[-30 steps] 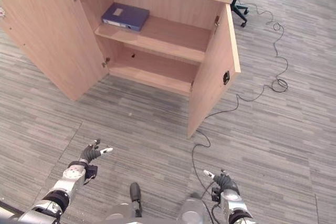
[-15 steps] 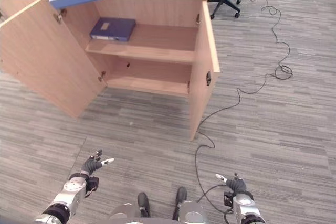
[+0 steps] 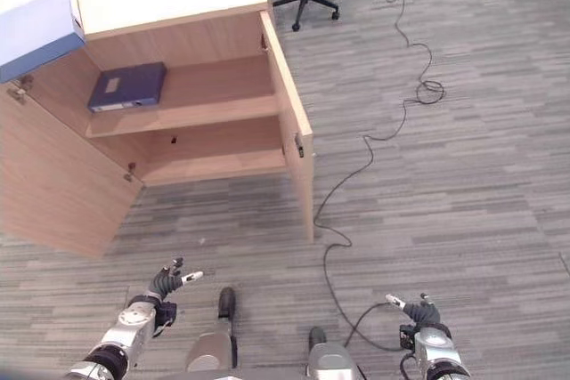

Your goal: Put the empty folder in the office cabinet

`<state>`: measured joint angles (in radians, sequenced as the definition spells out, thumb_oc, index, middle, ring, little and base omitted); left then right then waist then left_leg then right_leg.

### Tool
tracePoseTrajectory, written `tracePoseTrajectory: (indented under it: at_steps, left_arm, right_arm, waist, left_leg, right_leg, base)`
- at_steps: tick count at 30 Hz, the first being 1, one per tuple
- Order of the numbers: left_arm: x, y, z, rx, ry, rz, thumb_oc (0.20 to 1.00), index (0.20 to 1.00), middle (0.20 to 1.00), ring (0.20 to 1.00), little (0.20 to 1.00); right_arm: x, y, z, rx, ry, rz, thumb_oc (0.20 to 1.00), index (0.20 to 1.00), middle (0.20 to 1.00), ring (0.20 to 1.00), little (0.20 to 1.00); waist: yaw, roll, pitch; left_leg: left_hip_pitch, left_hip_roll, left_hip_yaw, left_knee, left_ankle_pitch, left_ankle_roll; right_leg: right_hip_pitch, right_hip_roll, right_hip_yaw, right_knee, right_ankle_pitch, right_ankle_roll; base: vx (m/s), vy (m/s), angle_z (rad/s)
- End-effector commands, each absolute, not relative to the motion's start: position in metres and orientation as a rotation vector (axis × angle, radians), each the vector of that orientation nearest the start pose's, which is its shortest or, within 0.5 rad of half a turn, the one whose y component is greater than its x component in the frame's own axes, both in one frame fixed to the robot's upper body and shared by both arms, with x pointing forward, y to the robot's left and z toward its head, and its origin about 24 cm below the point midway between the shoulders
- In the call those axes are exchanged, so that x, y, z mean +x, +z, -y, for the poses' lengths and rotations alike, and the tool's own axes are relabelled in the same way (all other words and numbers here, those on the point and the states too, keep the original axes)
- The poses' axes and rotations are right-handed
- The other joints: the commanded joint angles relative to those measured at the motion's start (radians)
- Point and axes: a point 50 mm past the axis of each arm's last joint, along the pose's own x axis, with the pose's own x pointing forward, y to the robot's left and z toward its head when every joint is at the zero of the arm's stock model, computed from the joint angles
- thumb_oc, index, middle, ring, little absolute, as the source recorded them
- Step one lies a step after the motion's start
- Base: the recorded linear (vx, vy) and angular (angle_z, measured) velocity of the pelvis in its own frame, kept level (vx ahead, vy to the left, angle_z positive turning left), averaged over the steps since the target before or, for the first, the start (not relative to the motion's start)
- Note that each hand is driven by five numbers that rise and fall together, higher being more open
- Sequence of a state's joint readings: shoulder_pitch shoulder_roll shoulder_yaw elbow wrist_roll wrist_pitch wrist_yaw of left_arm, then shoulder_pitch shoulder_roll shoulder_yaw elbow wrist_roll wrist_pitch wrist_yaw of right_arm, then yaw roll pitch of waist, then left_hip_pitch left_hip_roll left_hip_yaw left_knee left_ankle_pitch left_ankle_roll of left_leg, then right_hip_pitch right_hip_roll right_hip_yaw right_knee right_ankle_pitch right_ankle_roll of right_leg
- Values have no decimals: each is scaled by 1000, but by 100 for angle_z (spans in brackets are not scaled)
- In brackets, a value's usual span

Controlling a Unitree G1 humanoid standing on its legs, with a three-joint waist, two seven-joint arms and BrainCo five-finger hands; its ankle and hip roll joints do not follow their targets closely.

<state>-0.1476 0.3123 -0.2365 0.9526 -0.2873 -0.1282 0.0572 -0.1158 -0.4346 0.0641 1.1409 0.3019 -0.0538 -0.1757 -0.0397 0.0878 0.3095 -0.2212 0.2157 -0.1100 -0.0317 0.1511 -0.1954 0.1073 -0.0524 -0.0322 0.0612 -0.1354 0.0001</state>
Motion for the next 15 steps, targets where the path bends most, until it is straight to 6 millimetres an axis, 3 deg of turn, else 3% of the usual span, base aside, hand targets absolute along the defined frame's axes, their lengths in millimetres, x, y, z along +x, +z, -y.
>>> tracePoseTrajectory:
  at_steps: [1,2,4,8,9,11,12,13,15]
  left_arm:
    - [227,-82,-238,163,140,-569,1000,1000,1000,1000,1000]
    - [224,-83,-243,160,164,-576,1000,1000,1000,1000,1000]
    - [223,-84,-245,156,172,-581,1000,1000,1000,1000,1000]
    - [218,-87,-248,161,175,-601,1000,1000,1000,1000,1000]
    - [216,-89,-246,183,148,-615,1000,1000,1000,1000,1000]
    - [217,-89,-245,203,126,-619,1000,1000,1000,1000,1000]
    - [220,-87,-245,239,105,-614,1000,1000,1000,1000,1000]
    - [220,-87,-245,240,105,-614,1000,1000,1000,1000,1000]
    - [225,-83,-247,257,101,-597,1000,1000,1000,1000,1000]
  right_arm:
    - [168,-94,329,-241,-532,-839,1000,1000,1000,1000,1000]
    - [171,-96,324,-236,-513,-838,1000,1000,1000,1000,1000]
    - [171,-97,321,-232,-508,-841,1000,1000,1000,1000,1000]
    - [165,-102,317,-214,-493,-861,1000,1000,1000,1000,1000]
    - [154,-109,313,-194,-496,-892,1000,1000,1000,1000,1000]
    - [149,-114,308,-170,-494,-911,1000,1000,1000,1000,1000]
    - [150,-116,301,-136,-490,-907,1000,1000,1000,1000,1000]
    - [150,-116,301,-135,-490,-907,1000,1000,1000,1000,1000]
    - [155,-116,296,-117,-483,-892,1000,1000,1000,1000,1000]
  waist:
    - [60,1,3]
    - [69,-4,1]
    - [73,-12,-2]
    - [72,-21,-28]
    - [77,-39,-62]
    - [78,-58,-87]
    - [81,-79,-108]
    - [81,-81,-110]
    - [85,-105,-116]
  left_leg:
    - [-1,91,-42,22,51,11]
    - [-6,111,-85,23,54,-3]
    - [-12,115,-95,31,51,-8]
    - [-12,139,-48,41,55,-25]
    - [-23,129,-13,57,48,-37]
    - [-29,97,13,79,30,-36]
    - [-37,61,31,93,-2,-24]
    - [-38,58,32,95,-4,-22]
    - [-41,30,38,104,-30,-3]
  right_leg:
    - [-56,8,128,270,-194,88]
    - [-56,11,167,292,-221,98]
    - [-49,3,181,292,-231,105]
    - [-10,-41,186,245,-233,138]
    - [39,-108,164,166,-195,181]
    - [58,-159,148,118,-140,213]
    - [49,-208,141,89,-52,246]
    - [49,-211,141,86,-50,247]
    - [22,-245,149,79,78,262]
  base:
    - [321,285,-78]
    - [245,235,-98]
    - [193,229,-89]
    - [221,328,-27]
    - [388,611,2]
    - [331,512,-4]
    - [194,314,3]
    - [154,284,-7]
    - [78,191,0]
